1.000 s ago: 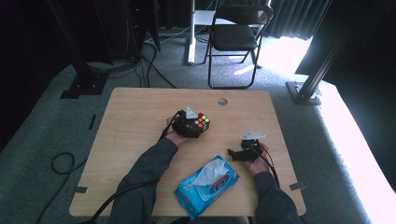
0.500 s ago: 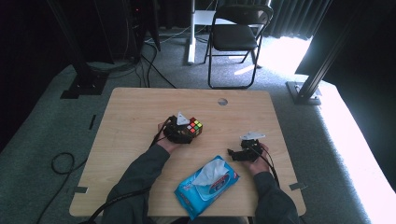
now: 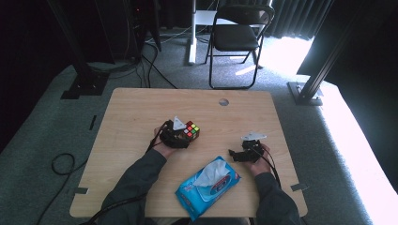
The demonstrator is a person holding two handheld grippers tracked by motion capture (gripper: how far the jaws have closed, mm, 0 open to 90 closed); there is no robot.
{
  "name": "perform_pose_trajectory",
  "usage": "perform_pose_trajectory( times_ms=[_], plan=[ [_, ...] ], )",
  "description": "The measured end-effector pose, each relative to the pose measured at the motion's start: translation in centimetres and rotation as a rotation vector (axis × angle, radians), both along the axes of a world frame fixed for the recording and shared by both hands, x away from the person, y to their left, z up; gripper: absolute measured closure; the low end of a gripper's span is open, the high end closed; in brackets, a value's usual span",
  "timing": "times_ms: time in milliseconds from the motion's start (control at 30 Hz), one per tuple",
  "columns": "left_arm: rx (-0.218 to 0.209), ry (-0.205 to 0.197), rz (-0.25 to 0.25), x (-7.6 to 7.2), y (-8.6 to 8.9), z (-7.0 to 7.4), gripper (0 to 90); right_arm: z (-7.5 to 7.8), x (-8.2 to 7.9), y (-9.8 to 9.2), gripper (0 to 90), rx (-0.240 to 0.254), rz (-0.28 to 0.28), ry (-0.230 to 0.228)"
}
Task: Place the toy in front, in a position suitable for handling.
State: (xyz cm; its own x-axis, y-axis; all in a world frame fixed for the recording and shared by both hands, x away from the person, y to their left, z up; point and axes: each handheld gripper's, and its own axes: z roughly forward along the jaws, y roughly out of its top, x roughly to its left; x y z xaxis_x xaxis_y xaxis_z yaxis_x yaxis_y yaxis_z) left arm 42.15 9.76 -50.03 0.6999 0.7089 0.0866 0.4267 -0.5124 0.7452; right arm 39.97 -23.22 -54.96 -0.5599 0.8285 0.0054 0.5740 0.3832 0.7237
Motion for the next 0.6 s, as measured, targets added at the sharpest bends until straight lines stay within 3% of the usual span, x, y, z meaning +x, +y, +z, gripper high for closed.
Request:
perform_pose_trajectory(
  times_ms=[600],
  plan=[
    [-0.001,0.004,0.005,-1.0,0.8,-1.4,34.2,0.0,0.0,0.0,12.8,-0.001,0.0,0.001]
  ],
)
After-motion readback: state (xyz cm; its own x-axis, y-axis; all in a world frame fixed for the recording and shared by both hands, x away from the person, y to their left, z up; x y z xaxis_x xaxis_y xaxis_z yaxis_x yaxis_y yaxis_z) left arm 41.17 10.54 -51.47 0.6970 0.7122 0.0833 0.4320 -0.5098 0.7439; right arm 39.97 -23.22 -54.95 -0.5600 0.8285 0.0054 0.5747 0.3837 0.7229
